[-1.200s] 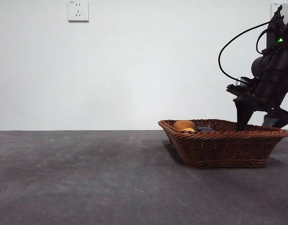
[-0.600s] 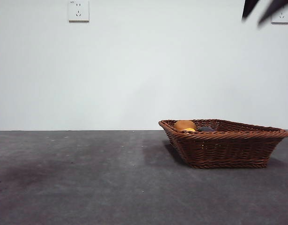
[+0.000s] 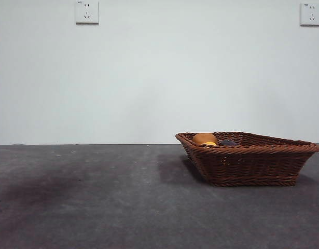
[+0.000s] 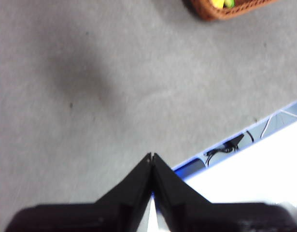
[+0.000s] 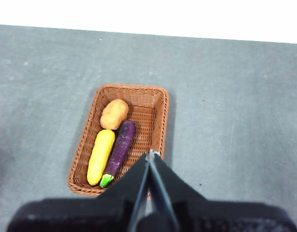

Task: Help me put the vegetables on the table into the basket

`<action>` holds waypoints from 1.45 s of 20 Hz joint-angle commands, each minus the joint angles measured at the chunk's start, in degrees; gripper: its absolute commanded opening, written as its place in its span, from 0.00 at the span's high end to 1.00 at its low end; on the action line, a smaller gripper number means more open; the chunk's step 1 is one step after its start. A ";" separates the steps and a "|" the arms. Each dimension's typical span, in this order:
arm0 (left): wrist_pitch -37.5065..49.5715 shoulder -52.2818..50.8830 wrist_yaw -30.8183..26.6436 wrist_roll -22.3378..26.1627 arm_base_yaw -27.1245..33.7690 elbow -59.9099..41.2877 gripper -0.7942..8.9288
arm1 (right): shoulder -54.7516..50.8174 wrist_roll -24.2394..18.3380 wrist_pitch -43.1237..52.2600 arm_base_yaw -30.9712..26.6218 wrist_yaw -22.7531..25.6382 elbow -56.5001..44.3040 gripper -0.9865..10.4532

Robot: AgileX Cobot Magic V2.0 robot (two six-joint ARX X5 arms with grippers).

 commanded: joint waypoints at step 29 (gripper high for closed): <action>59.14 -39.93 -1.20 20.90 34.40 -57.57 0.92 | 18.18 0.57 -0.17 0.02 0.24 -0.22 0.91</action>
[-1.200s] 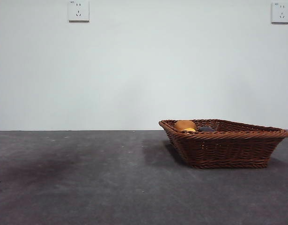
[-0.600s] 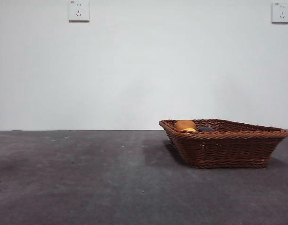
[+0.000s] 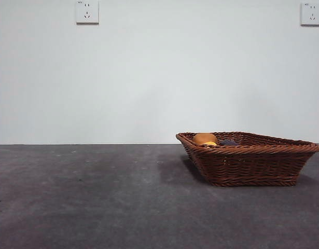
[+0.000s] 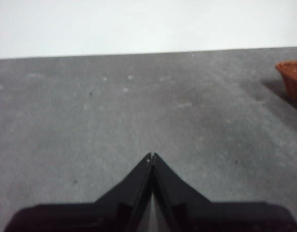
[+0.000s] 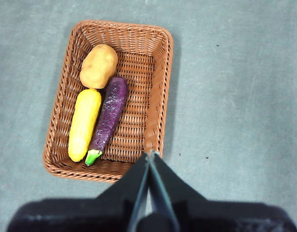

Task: Help me put the vegetables on the table into the basket

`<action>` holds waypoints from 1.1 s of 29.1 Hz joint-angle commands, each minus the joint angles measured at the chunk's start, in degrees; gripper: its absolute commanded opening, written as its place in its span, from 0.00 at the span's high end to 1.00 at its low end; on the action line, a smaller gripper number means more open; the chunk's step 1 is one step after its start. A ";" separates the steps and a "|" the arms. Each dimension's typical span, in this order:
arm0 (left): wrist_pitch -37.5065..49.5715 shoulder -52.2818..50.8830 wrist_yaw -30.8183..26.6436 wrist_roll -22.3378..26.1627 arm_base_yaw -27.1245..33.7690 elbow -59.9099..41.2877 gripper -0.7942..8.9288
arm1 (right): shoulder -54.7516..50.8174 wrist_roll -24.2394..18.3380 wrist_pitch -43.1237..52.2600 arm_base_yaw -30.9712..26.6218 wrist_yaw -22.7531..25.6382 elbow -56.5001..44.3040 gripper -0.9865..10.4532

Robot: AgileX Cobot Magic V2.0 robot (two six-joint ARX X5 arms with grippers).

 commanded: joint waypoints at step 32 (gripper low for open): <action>0.61 -4.42 0.00 -0.66 9.35 -3.76 0.92 | -34.47 0.52 40.04 -2.64 6.01 -38.12 0.91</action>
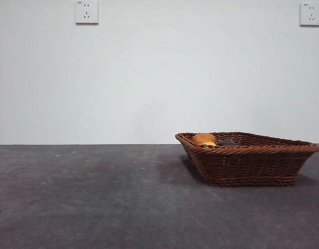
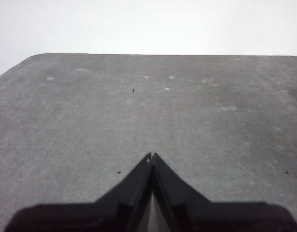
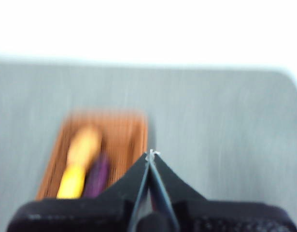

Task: Help me put the vegetables on the table into the basket

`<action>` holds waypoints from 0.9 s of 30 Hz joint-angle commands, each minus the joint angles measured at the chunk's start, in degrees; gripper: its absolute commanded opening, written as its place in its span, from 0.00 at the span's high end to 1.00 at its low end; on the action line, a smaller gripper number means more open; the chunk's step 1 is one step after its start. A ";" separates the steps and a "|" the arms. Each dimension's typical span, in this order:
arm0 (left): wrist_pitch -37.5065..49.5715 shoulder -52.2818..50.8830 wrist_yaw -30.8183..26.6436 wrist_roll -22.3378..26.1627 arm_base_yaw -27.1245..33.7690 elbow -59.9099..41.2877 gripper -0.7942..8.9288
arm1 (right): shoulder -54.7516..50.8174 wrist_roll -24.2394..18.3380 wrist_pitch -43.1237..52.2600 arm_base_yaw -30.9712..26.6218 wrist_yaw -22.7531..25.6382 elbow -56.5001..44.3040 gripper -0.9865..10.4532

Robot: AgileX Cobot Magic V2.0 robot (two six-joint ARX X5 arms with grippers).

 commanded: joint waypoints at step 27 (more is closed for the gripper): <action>0.26 0.00 0.00 -0.52 0.17 -0.57 0.92 | -50.49 2.71 29.33 -11.26 4.90 -69.59 0.91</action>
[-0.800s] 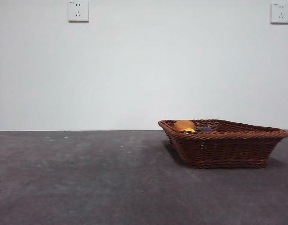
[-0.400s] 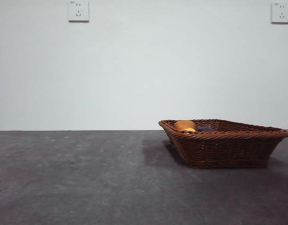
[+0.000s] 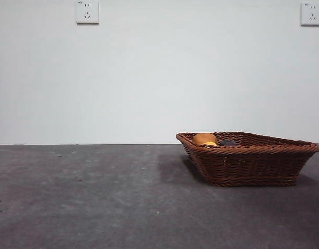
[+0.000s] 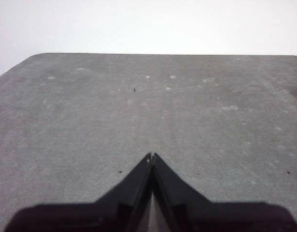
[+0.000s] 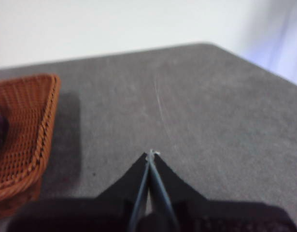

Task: Help me put the vegetables on the table into the basket

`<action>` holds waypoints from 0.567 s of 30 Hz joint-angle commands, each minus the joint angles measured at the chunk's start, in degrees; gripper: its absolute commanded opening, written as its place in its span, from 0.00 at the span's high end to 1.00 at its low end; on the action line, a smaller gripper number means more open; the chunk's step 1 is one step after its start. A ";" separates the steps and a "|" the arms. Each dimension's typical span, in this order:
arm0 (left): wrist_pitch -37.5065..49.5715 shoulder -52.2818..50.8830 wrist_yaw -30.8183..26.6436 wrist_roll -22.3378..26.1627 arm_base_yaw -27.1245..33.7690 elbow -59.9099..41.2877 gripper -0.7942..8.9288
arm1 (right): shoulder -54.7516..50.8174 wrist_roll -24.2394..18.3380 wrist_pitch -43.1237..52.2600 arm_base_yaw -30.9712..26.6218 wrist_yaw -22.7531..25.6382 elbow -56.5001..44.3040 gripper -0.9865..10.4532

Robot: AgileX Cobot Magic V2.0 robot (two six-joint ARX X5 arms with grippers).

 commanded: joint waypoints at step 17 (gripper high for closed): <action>0.28 -0.09 -0.02 -0.52 0.13 -0.57 0.92 | -0.17 -5.40 -0.02 -0.07 -0.59 -0.57 0.91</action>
